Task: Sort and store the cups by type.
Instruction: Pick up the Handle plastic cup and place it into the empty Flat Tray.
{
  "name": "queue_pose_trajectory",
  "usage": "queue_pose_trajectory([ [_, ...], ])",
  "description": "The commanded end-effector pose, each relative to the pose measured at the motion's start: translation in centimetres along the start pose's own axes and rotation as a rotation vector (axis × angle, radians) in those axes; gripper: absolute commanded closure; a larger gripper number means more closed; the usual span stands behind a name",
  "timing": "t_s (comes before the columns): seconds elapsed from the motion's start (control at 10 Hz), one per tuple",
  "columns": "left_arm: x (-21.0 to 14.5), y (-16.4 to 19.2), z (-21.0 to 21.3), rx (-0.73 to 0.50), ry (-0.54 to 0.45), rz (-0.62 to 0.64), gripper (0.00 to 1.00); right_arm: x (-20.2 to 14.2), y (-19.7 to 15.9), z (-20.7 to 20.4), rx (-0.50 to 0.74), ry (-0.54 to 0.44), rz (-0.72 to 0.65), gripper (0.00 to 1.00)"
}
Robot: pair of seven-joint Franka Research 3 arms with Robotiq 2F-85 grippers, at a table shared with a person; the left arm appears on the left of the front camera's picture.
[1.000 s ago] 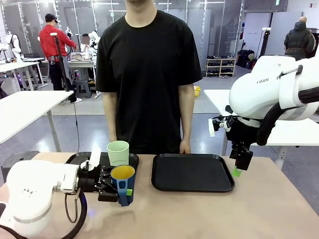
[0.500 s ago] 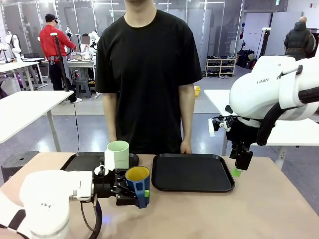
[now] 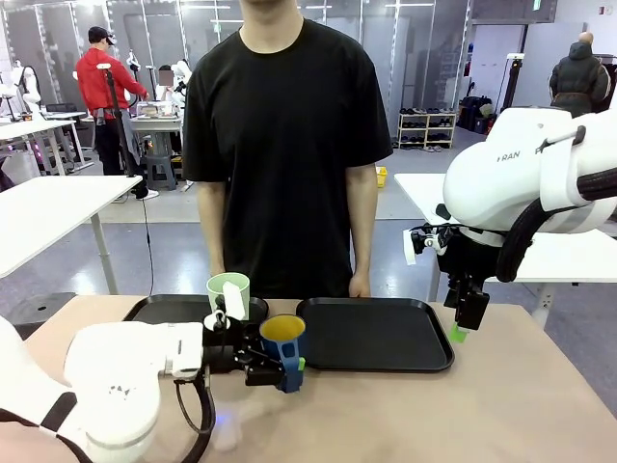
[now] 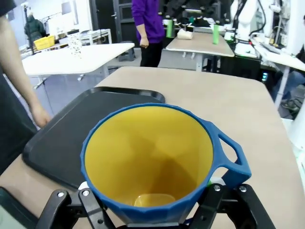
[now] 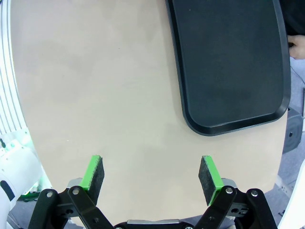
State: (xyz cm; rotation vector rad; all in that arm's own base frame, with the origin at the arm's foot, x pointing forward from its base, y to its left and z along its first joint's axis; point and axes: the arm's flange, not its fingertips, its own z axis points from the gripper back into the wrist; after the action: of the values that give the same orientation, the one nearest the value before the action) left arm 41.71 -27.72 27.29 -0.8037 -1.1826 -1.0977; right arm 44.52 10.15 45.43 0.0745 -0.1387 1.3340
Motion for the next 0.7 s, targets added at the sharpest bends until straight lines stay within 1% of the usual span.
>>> queue_pose_trajectory([
  [0.0, 0.9, -2.3, -4.1, 0.215, -0.046, -0.014, 0.25, -0.1, 0.0, 0.1, -0.008, 0.001, 0.005, 0.0],
  [0.2, 1.5, -2.1, -5.9, 0.202, -0.04, -0.011, 0.25, -0.1, 0.0, 0.1, -0.008, 0.001, 0.005, 0.0],
  [0.4, 1.8, -2.0, -6.8, 0.2, -0.042, -0.036, 0.25, -0.1, 0.0, 0.1, -0.008, 0.001, 0.005, 0.0],
  [0.5, 0.9, 1.5, -0.4, 0.032, 0.002, 0.002, 0.25, -0.1, 0.0, 0.1, -0.008, 0.001, 0.005, 0.0],
  [0.6, 0.9, 1.5, -0.4, 0.032, 0.002, 0.002, 0.25, -0.1, 0.0, 0.1, -0.008, 0.001, 0.005, 0.0],
])
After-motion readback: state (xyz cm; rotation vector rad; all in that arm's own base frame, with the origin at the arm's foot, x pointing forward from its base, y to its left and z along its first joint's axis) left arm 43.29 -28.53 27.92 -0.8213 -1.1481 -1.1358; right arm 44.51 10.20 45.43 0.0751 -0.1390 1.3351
